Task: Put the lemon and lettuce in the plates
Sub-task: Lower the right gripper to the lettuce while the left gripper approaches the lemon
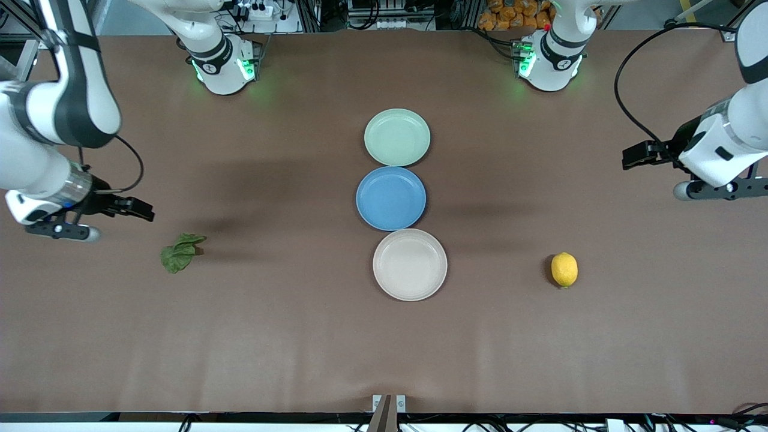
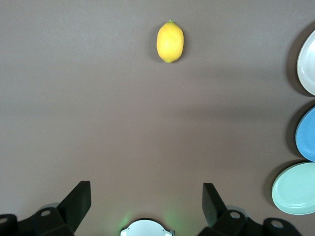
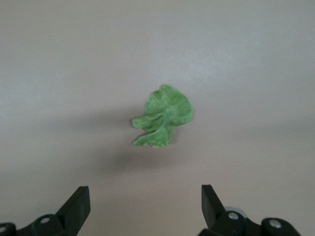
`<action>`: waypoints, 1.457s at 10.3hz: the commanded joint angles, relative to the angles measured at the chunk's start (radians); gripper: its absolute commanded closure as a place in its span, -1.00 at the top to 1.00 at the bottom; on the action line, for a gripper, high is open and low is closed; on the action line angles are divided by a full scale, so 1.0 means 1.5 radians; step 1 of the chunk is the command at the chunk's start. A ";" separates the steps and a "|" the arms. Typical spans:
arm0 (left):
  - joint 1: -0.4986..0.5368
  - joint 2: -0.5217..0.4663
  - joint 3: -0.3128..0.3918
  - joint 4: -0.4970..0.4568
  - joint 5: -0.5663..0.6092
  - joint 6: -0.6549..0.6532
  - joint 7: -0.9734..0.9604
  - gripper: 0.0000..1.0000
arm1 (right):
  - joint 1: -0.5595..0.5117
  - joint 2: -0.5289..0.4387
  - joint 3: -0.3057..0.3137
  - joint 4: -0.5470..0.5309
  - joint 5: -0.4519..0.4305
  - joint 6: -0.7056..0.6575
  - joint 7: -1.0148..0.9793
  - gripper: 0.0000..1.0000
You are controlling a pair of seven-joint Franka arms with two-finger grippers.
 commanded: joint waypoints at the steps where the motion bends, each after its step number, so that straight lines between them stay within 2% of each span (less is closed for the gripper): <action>1: -0.020 0.013 -0.002 0.004 0.001 0.006 -0.042 1.00 | -0.009 0.053 0.003 -0.048 0.014 0.116 -0.001 1.00; 4: -0.032 0.022 -0.003 0.005 0.003 0.008 -0.062 1.00 | -0.019 0.135 0.003 -0.052 0.014 0.232 -0.001 1.00; 7: -0.033 0.034 -0.003 0.003 0.003 0.019 -0.062 0.79 | -0.018 0.186 0.003 -0.047 0.018 0.304 0.000 1.00; 9: -0.035 0.042 -0.003 0.003 0.002 0.027 -0.062 0.74 | -0.018 0.223 0.003 -0.047 0.018 0.358 0.000 1.00; 11: -0.035 0.052 -0.003 0.002 0.002 0.034 -0.062 0.50 | -0.016 0.253 0.003 -0.046 0.018 0.396 0.000 1.00; 12: -0.035 0.058 -0.003 0.001 0.002 0.041 -0.062 0.49 | -0.015 0.255 0.003 -0.046 0.018 0.402 0.000 1.00; 13: -0.035 0.068 -0.003 0.001 0.003 0.054 -0.062 0.49 | -0.013 0.254 0.003 -0.046 0.017 0.399 -0.005 0.43; 14: -0.035 0.082 -0.003 0.000 0.003 0.070 -0.063 0.49 | -0.011 0.251 0.003 -0.044 0.017 0.393 -0.008 -0.35; 15: -0.034 0.097 -0.003 -0.001 0.003 0.085 -0.062 0.50 | -0.010 0.247 0.003 -0.039 0.017 0.389 -0.004 -0.69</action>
